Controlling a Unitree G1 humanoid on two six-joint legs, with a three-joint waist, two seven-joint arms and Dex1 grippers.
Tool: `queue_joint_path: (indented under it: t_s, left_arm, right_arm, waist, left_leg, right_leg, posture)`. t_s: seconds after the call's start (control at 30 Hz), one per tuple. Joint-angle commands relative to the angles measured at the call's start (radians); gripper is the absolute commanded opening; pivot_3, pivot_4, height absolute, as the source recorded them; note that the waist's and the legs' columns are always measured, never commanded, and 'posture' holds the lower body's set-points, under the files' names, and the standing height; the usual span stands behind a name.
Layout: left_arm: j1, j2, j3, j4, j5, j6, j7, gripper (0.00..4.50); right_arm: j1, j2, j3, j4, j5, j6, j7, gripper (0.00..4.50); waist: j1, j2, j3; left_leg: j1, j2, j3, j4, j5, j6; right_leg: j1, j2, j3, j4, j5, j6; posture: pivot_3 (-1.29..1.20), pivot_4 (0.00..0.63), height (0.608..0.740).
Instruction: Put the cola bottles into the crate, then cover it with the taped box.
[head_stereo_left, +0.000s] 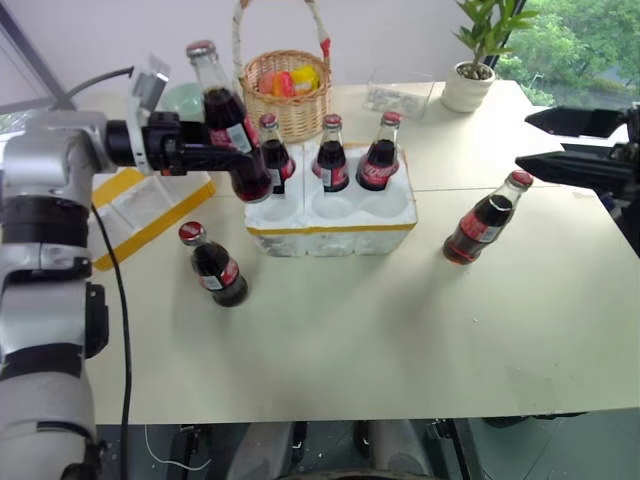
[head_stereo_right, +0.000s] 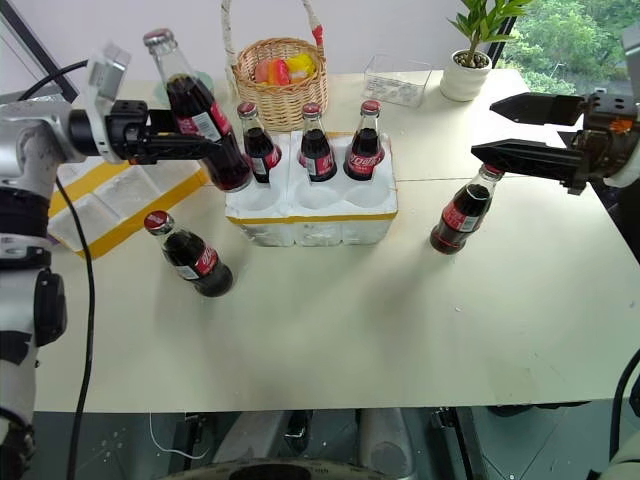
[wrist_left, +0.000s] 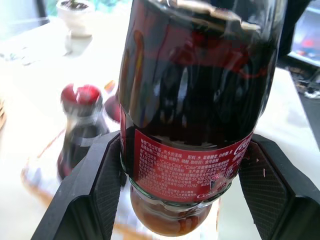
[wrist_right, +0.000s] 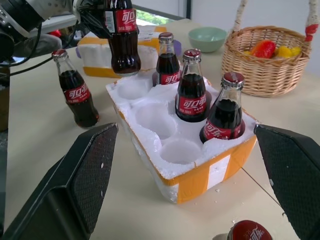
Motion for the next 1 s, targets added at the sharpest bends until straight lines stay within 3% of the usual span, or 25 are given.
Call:
queue_joint_path:
  t_s: [0.03, 0.33, 0.47, 0.67, 1.0]
  left_arm:
    - [-0.085, 0.039, 0.009, -0.078, -0.026, 0.024, -0.081, 2.74]
    - [-0.169, 0.1, -0.044, -0.2, -0.109, 0.101, -0.098, 2.74]
    - [-0.292, 0.053, -0.103, -0.209, -0.121, 0.172, -0.098, 2.74]
    - [-0.403, -0.041, -0.162, -0.161, 0.003, 0.216, 0.009, 2.74]
    - [-0.311, -0.087, -0.165, -0.247, 0.034, 0.212, 0.072, 2.74]
  right_arm:
    - [0.015, -0.037, -0.066, -0.051, 0.036, 0.012, -0.013, 4.5]
    - [0.053, -0.03, -0.081, -0.061, 0.053, -0.003, -0.04, 4.5]
    - [0.037, -0.016, -0.057, -0.052, 0.051, -0.017, -0.049, 4.5]
    - [0.035, 0.001, -0.053, -0.061, 0.061, -0.022, -0.066, 4.5]
    - [0.088, 0.004, -0.087, -0.096, 0.082, -0.018, -0.093, 4.5]
  waist:
    - [-0.003, 0.0, 0.0]
    - [0.003, 0.0, 0.0]
    - [0.009, -0.003, 0.002]
    - [0.011, -0.004, 0.002]
    - [-0.003, -0.004, 0.003]
  left_leg:
    - [0.0, 0.0, 0.0, 0.0, 0.0, 0.0]
    - [0.0, 0.0, 0.0, 0.002, -0.001, 0.002]
    - [0.0, -0.002, 0.0, 0.003, -0.002, 0.003]
    - [0.001, -0.001, 0.0, 0.003, -0.001, 0.003]
    - [0.001, -0.001, 0.0, 0.002, -0.001, 0.002]
  right_leg:
    - [0.0, 0.0, 0.0, 0.0, 0.0, 0.0]
    - [-0.002, -0.001, 0.001, 0.005, 0.0, 0.0]
    - [0.0, -0.001, 0.0, 0.006, 0.0, 0.0]
    - [-0.001, -0.001, -0.001, 0.007, 0.0, 0.001]
    - [-0.001, -0.001, 0.001, 0.008, -0.001, 0.001]
  posture:
    - [0.0, 0.15, 0.738]
    - [0.0, 0.15, 0.738]
    - [0.0, 0.15, 0.738]
    - [0.0, 0.15, 0.738]
    - [0.0, 0.15, 0.738]
